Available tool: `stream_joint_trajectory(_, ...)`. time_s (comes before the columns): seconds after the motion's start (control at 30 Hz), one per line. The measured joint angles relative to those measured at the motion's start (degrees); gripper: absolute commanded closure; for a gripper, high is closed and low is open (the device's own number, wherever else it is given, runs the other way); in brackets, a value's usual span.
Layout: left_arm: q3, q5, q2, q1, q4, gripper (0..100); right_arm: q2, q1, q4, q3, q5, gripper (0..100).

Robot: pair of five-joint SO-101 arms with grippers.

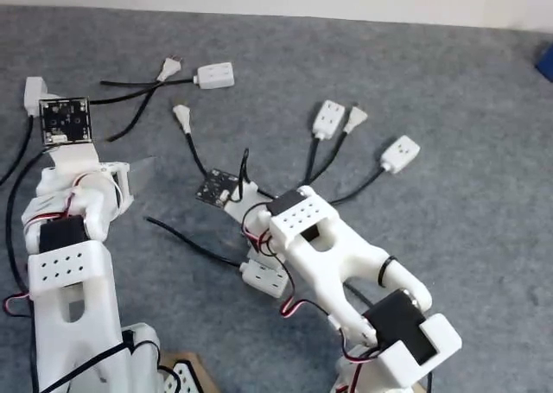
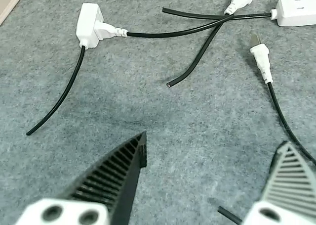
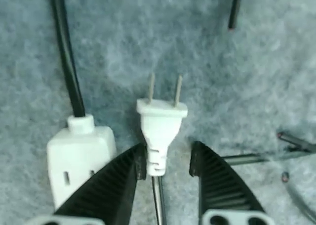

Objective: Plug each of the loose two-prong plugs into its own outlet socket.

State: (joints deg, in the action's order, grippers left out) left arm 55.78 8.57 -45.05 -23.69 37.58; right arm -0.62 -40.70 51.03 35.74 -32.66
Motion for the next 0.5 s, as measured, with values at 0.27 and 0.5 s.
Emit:
stream_joint_trajectory(0.27, 0.00, 0.00, 0.00, 0.00, 0.00, 61, 2.73, -0.70, -0.53, -0.26, 0.00, 85.1)
stream_joint_trajectory(0.5, 0.00, 0.00, 0.00, 0.00, 0.00, 61, 7.30, -0.70, -0.62, -1.23, 0.09, 92.4)
